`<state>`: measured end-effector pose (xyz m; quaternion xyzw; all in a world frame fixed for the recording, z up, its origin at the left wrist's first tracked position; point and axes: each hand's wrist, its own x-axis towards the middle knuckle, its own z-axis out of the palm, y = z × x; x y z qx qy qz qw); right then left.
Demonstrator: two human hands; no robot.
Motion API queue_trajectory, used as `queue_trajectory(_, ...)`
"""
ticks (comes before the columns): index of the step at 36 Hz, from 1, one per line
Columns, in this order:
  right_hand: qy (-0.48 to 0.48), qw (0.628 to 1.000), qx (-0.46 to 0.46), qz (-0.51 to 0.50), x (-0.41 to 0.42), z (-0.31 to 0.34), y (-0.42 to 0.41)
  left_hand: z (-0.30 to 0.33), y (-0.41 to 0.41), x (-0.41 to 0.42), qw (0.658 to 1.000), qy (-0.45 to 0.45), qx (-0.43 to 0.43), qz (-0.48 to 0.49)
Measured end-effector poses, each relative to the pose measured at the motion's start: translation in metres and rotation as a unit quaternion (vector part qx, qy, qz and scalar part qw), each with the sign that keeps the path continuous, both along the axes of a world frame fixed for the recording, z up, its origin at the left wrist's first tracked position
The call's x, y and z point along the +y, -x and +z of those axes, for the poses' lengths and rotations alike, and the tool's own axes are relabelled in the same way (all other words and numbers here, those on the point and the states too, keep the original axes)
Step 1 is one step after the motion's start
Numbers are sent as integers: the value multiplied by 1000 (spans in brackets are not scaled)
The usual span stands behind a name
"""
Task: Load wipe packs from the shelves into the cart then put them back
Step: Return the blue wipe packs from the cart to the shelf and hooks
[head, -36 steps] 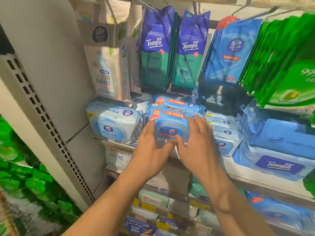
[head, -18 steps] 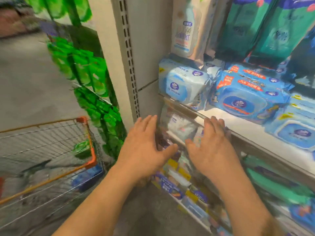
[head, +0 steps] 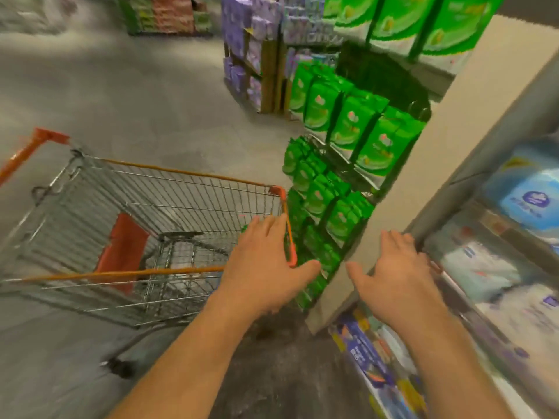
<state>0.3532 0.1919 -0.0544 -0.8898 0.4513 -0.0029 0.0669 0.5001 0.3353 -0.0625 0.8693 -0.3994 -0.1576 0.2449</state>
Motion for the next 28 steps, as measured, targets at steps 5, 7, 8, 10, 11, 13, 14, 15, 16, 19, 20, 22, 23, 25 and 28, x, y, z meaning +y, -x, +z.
queue_trajectory(5, -46, 997, -9, 55, 47, -3, -69, -6, -59, 61, 998, -10, 33, 46)
queue_trajectory(7, -52, 996, -19, 72, 62, -6, -90, -11, -79, 81, 997, -6, 40, 63)
queue_trajectory(8, -52, 995, -20, 79, 69, -6, -100, -12, -87, 90, 996, -4, 45, 72)
queue_trajectory(10, -57, 995, -13, 86, 80, -6, -117, -16, -102, 104, 994, -8, 59, 88)
queue_trajectory(11, -63, 994, -10, 88, 84, -6, -123, -18, -108, 109, 993, -11, 68, 95)
queue_trajectory(13, -76, 993, -3, 95, 87, -7, -136, -21, -119, 117, 991, -19, 82, 105)
queue_trajectory(14, -81, 992, 4, 100, 87, -10, -142, -24, -125, 120, 990, -24, 84, 107)
queue_trajectory(15, -85, 991, 10, 104, 86, -12, -148, -28, -131, 122, 990, -28, 85, 109)
queue_trajectory(16, -89, 990, 15, 106, 84, -15, -154, -32, -136, 124, 989, -32, 89, 111)
queue_trajectory(19, -111, 988, 27, 103, 78, -25, -173, -42, -151, 125, 985, -43, 109, 124)
queue_trajectory(20, -125, 987, 26, 98, 75, -30, -180, -46, -155, 124, 984, -46, 115, 128)
queue_trajectory(22, -150, 985, 21, 81, 66, -40, -192, -53, -166, 121, 982, -54, 124, 135)
queue_trajectory(23, -158, 985, 21, 71, 61, -46, -199, -58, -172, 118, 981, -56, 128, 137)
queue_trajectory(25, -168, 983, 20, 67, 49, -59, -212, -67, -184, 110, 979, -63, 137, 139)
queue_trajectory(28, -191, 978, 22, 76, 31, -74, -235, -80, -207, 93, 977, -75, 150, 135)
